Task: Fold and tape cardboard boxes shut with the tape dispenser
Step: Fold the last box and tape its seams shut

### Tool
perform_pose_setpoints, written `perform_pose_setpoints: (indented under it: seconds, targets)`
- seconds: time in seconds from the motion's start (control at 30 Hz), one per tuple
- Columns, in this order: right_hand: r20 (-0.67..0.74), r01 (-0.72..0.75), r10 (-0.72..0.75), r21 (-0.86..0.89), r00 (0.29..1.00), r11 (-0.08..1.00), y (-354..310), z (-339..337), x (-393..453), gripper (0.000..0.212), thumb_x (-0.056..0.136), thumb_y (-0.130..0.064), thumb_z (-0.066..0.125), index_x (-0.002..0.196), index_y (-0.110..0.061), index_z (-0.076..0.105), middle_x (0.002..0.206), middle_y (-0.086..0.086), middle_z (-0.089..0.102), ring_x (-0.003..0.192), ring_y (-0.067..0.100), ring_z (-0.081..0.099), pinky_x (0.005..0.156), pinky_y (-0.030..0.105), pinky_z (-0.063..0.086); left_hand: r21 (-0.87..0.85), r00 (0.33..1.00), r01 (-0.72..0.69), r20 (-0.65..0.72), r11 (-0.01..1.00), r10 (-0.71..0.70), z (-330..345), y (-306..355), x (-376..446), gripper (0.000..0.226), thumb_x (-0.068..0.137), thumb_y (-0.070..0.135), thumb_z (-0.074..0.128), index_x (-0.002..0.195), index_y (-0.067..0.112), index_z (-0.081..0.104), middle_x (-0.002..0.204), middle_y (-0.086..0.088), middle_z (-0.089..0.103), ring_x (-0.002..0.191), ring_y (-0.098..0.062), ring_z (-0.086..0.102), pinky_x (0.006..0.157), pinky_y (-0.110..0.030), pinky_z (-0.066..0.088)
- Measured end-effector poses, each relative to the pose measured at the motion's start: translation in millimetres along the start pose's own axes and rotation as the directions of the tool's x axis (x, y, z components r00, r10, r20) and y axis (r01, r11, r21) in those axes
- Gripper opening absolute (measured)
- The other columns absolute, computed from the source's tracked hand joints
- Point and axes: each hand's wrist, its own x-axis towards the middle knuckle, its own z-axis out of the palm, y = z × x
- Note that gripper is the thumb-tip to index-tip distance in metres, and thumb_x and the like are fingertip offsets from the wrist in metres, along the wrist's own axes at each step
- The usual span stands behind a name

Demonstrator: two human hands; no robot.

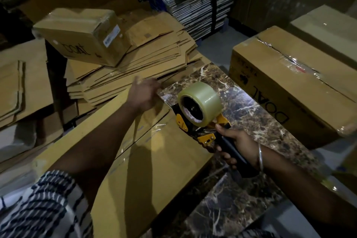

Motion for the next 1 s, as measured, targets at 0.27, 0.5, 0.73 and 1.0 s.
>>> perform_pose_setpoints:
  seconds: [0.27, 0.5, 0.73, 1.0]
  targets:
    - [0.018, 0.006, -0.006, -0.035, 1.000, 0.999, 3.6, 0.0, 3.8, 0.064, 0.077, -0.071, 0.048, 0.065, -0.008, 0.052, 0.052, 0.007, 0.036, 0.033, 0.017, 0.030, 0.036, 0.021, 0.024, -0.165, 0.971, -0.230, 0.025, 0.959, 0.238, 6.5, 6.2, -22.9, 0.066, 0.088, 0.073, 0.034, 0.115, 0.026, 0.072, 0.119, 0.004, 0.069, 0.119, -0.016, 0.056, 0.114, -0.056, 0.015]
    - [0.045, -0.024, 0.029, -0.103, 0.999, 0.994, -21.6, 11.8, 19.0, 0.062, 0.084, -0.070, 0.048, 0.066, -0.010, 0.049, 0.052, 0.005, 0.036, 0.034, 0.016, 0.030, 0.036, 0.021, 0.023, 0.041, 0.991, 0.006, 0.133, 0.999, -0.011, -0.8, 4.5, -22.2, 0.038, 0.097, 0.053, 0.050, 0.127, 0.036, 0.065, 0.141, 0.010, 0.056, 0.140, -0.015, 0.037, 0.111, -0.074, -0.001]
    - [0.004, -0.021, 0.022, -0.183, 1.000, 0.983, -42.7, 24.0, 38.1, 0.064, 0.089, -0.072, 0.044, 0.069, -0.012, 0.050, 0.055, 0.004, 0.038, 0.037, 0.016, 0.030, 0.039, 0.020, 0.023, 0.082, 0.975, 0.172, 0.130, 0.982, -0.182, 1.7, -15.0, -25.8, 0.038, 0.097, 0.056, 0.050, 0.129, 0.040, 0.063, 0.143, 0.014, 0.054, 0.139, -0.015, 0.039, 0.102, -0.084, 0.006]
    - [0.056, -0.044, 0.045, -0.018, 0.997, 0.999, 8.9, -17.0, -9.1, 0.061, 0.080, -0.066, 0.049, 0.068, -0.007, 0.050, 0.049, 0.007, 0.037, 0.031, 0.015, 0.029, 0.036, 0.018, 0.020, 0.067, 0.951, 0.269, 0.143, 0.961, -0.276, -1.0, -1.1, -25.6, 0.041, 0.097, 0.056, 0.049, 0.129, 0.034, 0.063, 0.142, 0.009, 0.053, 0.139, -0.016, 0.038, 0.105, -0.083, 0.001]
